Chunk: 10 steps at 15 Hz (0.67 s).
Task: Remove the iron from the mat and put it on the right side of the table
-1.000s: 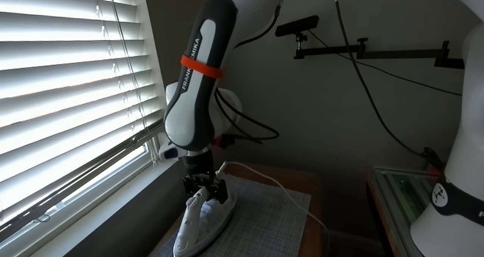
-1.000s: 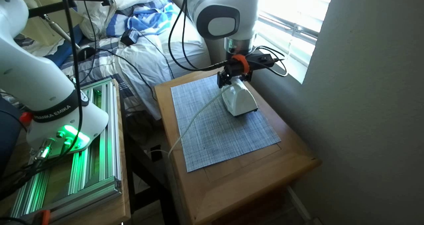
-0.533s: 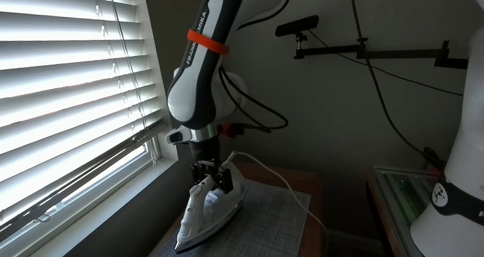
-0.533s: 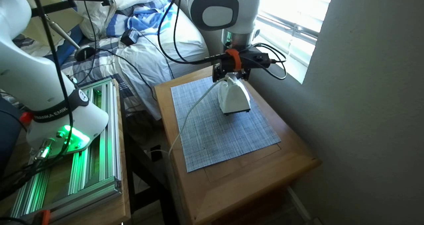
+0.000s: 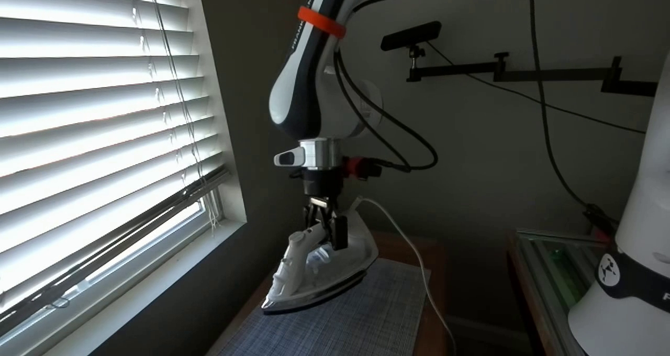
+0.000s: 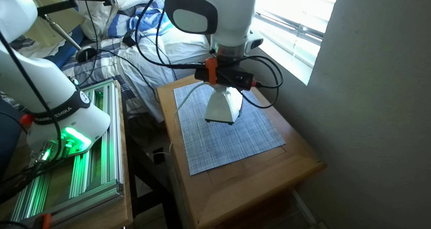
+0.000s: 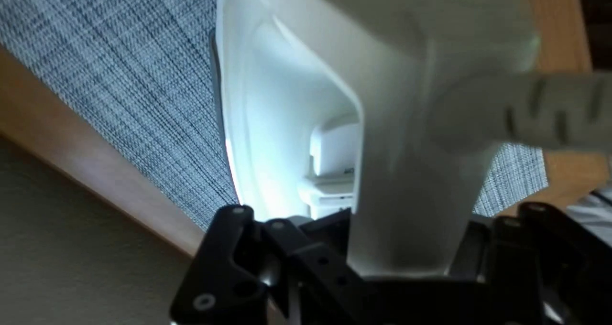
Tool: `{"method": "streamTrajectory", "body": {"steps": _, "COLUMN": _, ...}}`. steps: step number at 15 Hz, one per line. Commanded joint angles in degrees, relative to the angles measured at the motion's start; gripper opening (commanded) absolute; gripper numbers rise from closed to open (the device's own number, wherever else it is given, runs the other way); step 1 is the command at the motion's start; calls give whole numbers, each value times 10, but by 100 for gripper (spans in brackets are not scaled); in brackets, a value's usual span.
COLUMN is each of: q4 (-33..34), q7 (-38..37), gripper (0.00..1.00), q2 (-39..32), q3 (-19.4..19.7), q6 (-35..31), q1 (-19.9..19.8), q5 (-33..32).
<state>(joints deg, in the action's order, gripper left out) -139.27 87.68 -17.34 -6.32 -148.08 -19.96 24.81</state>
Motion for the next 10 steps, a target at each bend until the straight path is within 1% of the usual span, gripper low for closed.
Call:
{"method": "streamTrajectory", "body": {"steps": 1, "q4": -94, "q7": 37, "gripper": 0, "q2": 103, "q3": 10, "q6": -22, "q1": -18, "q5": 93}}
{"method": "streamTrajectory", "body": {"steps": 2, "q4": -111, "q7": 46, "gripper": 0, "q2": 116, "q3": 19, "q6": -32, "q1": -19, "q5": 116}}
{"method": "streamTrajectory", "body": {"steps": 3, "q4": -119, "q7": 103, "gripper": 0, "q2": 132, "q3": 12, "q6": -20, "q1": -31, "q5": 182}}
{"method": "streamTrajectory", "body": {"steps": 4, "q4": -77, "q7": 50, "gripper": 0, "q2": 62, "q3": 40, "q6": -22, "q1": 8, "q5": 114}}
{"method": "streamTrajectory", "body": {"steps": 5, "q4": -91, "q7": 77, "gripper": 0, "q2": 76, "q3": 47, "q6": -22, "q1": 8, "q5": 145}}
{"method": "streamTrajectory", "body": {"steps": 6, "q4": -101, "q7": 90, "gripper": 0, "q2": 86, "q3": 50, "q6": -22, "q1": 7, "q5": 160}}
{"method": "streamTrajectory", "body": {"steps": 9, "q4": -109, "q7": 93, "gripper": 0, "q2": 98, "q3": 52, "q6": -22, "q1": 9, "q5": 164}}
{"method": "streamTrajectory", "body": {"steps": 10, "q4": -105, "q7": 89, "gripper": 0, "q2": 91, "q3": 59, "q6": -22, "q1": 10, "q5": 165}}
